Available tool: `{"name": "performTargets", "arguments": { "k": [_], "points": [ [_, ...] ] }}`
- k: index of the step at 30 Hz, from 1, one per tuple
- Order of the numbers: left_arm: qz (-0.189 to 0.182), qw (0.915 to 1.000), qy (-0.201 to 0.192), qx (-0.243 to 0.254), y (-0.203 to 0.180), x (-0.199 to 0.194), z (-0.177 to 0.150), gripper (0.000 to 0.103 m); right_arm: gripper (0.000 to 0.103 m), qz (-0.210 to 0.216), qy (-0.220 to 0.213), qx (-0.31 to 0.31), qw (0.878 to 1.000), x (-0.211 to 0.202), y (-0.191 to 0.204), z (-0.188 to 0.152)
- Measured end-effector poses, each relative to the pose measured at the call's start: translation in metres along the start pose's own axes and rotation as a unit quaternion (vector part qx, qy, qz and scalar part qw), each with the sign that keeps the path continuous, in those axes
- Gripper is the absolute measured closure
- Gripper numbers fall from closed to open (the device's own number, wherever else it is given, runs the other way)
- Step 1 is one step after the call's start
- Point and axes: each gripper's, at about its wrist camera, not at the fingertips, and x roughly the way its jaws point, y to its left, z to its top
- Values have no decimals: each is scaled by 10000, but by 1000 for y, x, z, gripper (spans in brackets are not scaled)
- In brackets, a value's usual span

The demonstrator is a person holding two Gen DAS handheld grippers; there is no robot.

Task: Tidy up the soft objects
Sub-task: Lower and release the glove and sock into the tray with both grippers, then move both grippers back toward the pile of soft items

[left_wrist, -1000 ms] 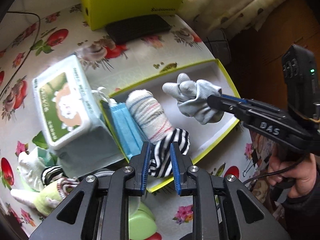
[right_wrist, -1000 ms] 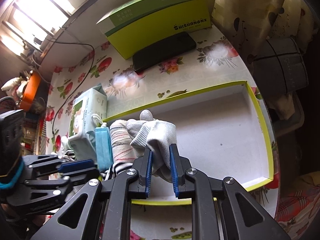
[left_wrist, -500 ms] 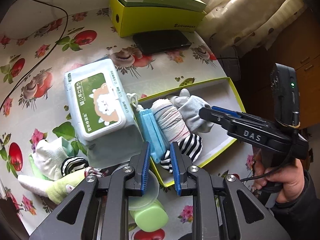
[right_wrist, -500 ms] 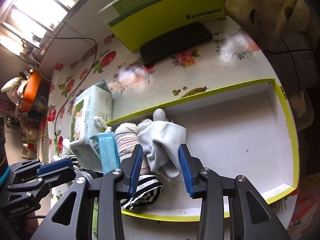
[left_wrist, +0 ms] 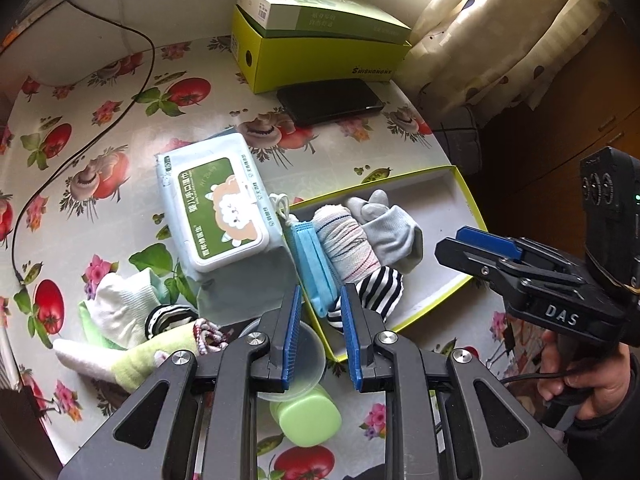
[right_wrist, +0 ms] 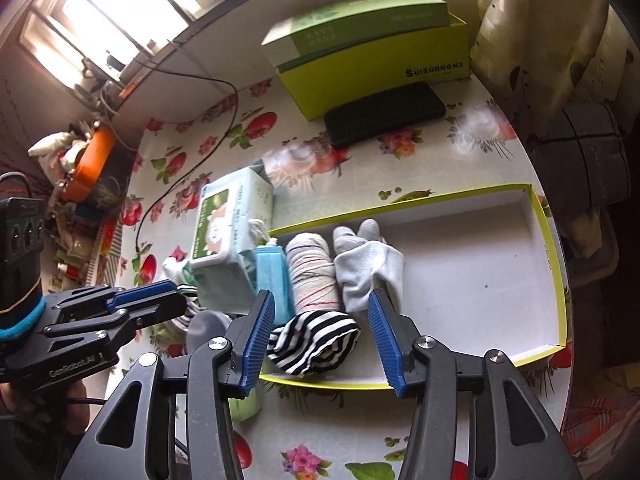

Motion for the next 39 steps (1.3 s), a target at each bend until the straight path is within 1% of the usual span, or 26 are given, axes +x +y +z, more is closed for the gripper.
{"name": "performTargets", "arguments": {
  "k": [5,11,18,24,29,34,39],
  "points": [
    [79,9999,-101,-87,6,-11,-9,82,53,-3,-25,-255,9997,-8,22,-4],
    [142,9995,-172,-214,17,-21,-22,82,53,161,-37,-516,9985,-13,46,-11],
    [183,9986,-307,-400,32,-34,-32,82,53,186,-46,-800,9966,-19,70,-14],
    [236,9973,-422,-552,45,-43,-38,82,53,187,-47,-997,9948,-18,88,-15],
    [275,9962,-476,-673,57,-47,-44,82,53,141,-112,-1326,9910,-15,107,-16],
    [317,9949,-499,-813,71,-51,-50,82,53,130,-26,-1534,9881,-7,122,-18],
    [348,9939,-479,-935,83,-51,-56,82,53,206,64,-1694,9853,-1,137,-20]
  ]
}}
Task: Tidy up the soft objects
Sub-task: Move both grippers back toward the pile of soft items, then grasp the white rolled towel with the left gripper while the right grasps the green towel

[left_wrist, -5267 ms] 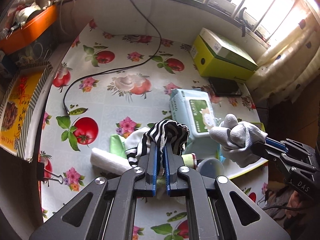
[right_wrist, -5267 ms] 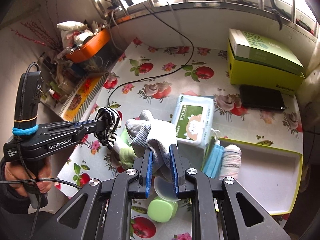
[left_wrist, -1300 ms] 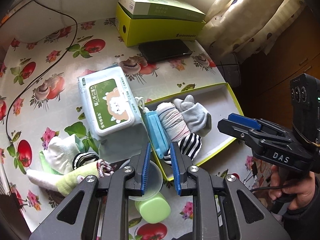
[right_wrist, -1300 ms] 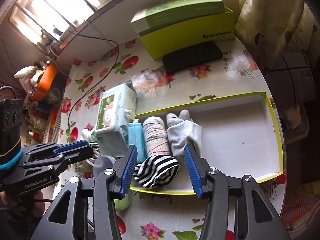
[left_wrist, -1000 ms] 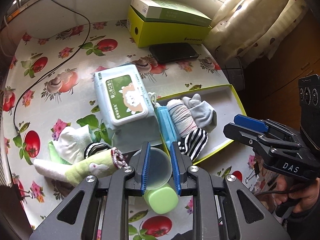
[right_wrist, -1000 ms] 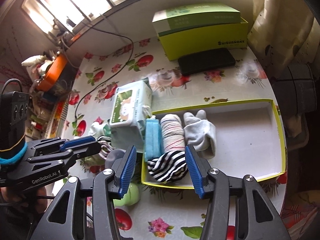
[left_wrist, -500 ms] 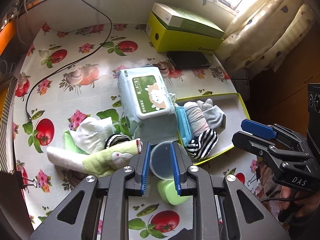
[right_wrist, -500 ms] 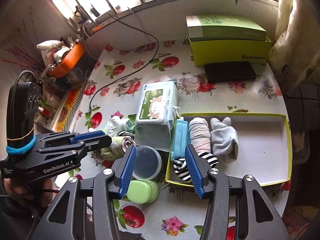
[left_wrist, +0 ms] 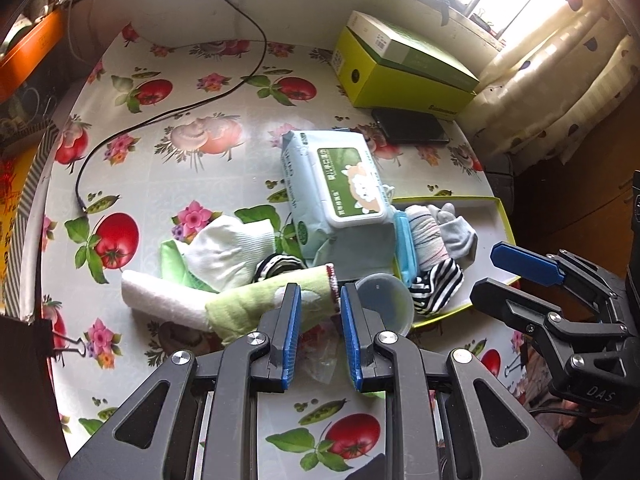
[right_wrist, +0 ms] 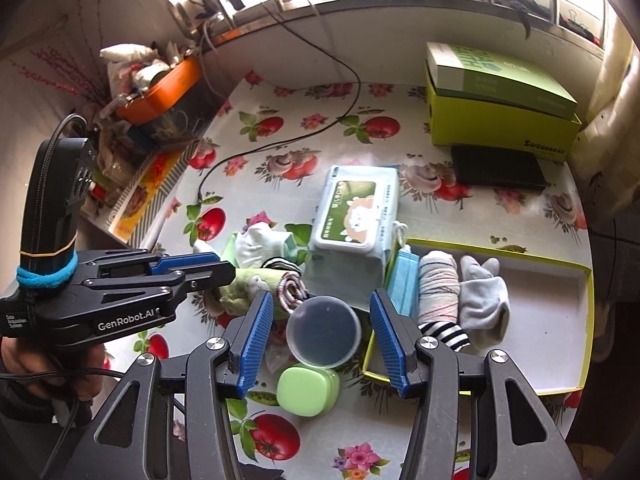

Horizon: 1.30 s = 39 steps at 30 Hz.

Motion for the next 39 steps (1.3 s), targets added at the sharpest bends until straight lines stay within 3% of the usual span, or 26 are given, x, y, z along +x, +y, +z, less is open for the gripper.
{"name": "performTargets", "arguments": {
  "k": [28,39],
  "points": [
    [207,9937,178,-1089,100,9,-25,82,53,349,768,-600,9946,49,49,3],
    [260,9884,264,-1470,131,15,-35,82,50,204,1100,-1531,9819,91,71,21]
  ]
}}
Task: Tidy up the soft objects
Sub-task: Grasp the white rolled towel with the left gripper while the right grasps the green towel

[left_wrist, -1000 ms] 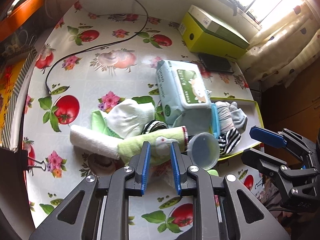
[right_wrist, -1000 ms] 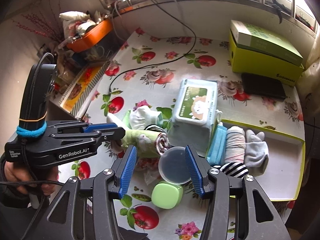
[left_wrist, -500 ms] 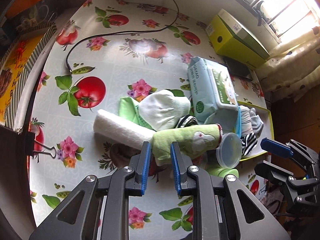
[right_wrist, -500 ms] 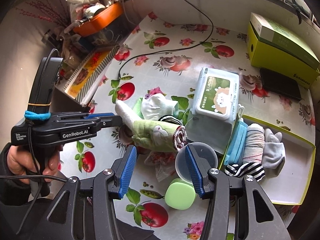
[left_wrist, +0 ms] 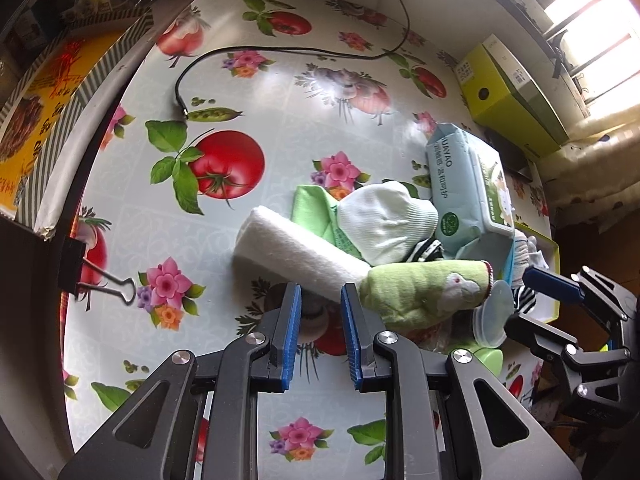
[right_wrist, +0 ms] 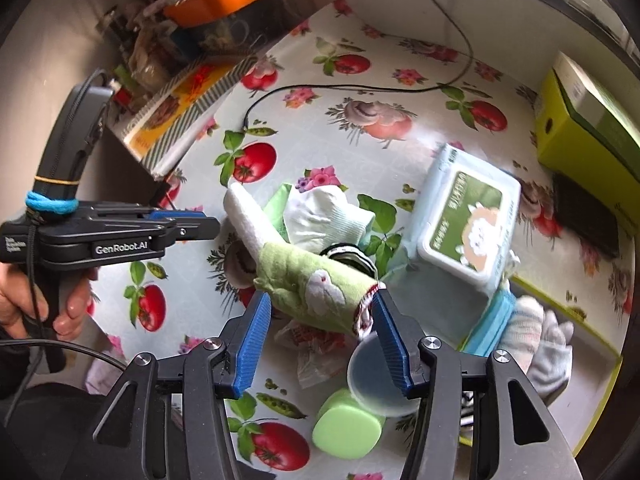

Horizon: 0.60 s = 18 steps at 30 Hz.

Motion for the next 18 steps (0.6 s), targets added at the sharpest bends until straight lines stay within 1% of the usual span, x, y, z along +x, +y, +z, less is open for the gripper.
{"name": "performTargets", "arguments": {
  "k": [3,6,7,9,13,17,18],
  "points": [
    [-12,10000,4,-76,5,1,-1,82,49,-90,100,-484,9987,10,9,9],
    [-22,9999,3,-169,13,2,-1,82,48,-227,359,-1231,9915,27,23,14],
    [-22,9998,1,-194,14,2,-1,82,48,-319,476,-1548,9863,34,29,13],
    [-25,9997,-1,-249,19,2,-2,82,48,-436,646,-1979,9771,43,36,11],
    [-31,9993,16,-373,29,4,-3,82,48,-700,994,-2808,9520,62,49,1],
    [-40,9990,58,-442,34,8,-4,82,47,-985,1217,-3296,9311,78,57,-7],
    [-44,9989,68,-454,35,9,-4,82,47,-1047,1233,-3293,9303,80,56,-7]
  ]
}}
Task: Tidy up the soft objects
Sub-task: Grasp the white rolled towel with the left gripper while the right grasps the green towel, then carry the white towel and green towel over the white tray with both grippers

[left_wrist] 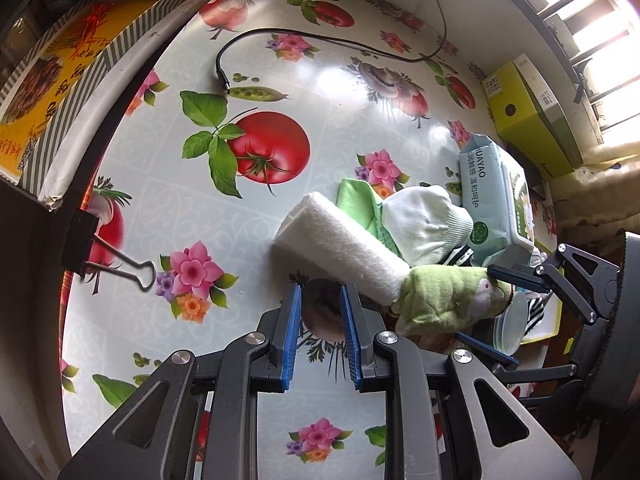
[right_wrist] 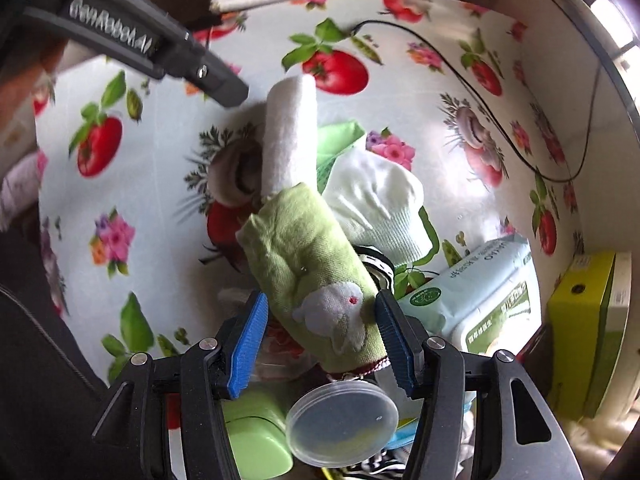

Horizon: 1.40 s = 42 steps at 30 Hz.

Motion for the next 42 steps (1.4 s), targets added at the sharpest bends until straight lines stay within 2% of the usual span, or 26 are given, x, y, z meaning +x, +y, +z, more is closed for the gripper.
{"name": "performTargets", "arguments": {
  "k": [2,4,6,7,9,12,15,17,18,19,20,21,24,27,28,29,33,37,42],
  "points": [
    [-16,10000,14,-18,1,1,0,82,50,106,17,234,9997,0,-6,0],
    [-40,10000,22,-33,1,2,1,82,83,241,-83,500,9984,-3,-13,0],
    [-70,10000,34,-56,1,3,3,82,88,470,-215,774,9957,-9,-21,-2],
    [-92,9999,41,-75,1,4,3,82,97,547,-314,895,9940,-14,-25,-4],
    [-142,9998,58,-126,1,6,5,82,102,572,-419,1047,9920,-21,-28,-6],
    [-238,9994,82,-227,1,10,8,82,102,731,-576,1342,9866,-29,-36,-9],
    [-338,9988,118,-344,1,14,10,82,101,803,-482,1236,9879,-26,-32,-9],
    [-423,9981,133,-432,1,17,12,82,91,786,-397,1100,9900,-21,-29,-6],
    [-469,9976,147,-488,1,20,14,78,75,773,-395,1045,9907,-20,-28,-5],
    [-496,9971,154,-550,1,22,15,68,64,771,-409,974,9914,-20,-26,-5],
    [-528,9966,160,-613,1,24,16,63,63,802,-417,873,9921,-18,-23,-3],
    [-581,9958,170,-689,1,26,17,60,63,823,-379,794,9927,-17,-21,-2],
    [-590,9944,261,-833,-1,36,21,60,63,670,-196,426,9966,-6,-10,4],
    [-535,9928,403,-996,-2,48,24,60,65,656,-48,416,9970,6,-8,4],
    [-529,9921,434,-1051,-1,52,24,60,78,668,-28,489,9966,8,-10,4],
    [-533,9916,453,-1090,-1,55,25,60,82,708,-24,599,9957,9,-13,2],
    [-555,9915,427,-1095,-1,58,26,60,87,872,-165,909,9919,5,-21,-5],
    [-573,9928,281,-1013,-4,53,28,80,87,947,-378,1203,9875,-7,-31,-10],
    [-607,9936,66,-952,-1,35,29,82,87,1018,-721,1713,9773,-26,-46,-16]
  ]
}}
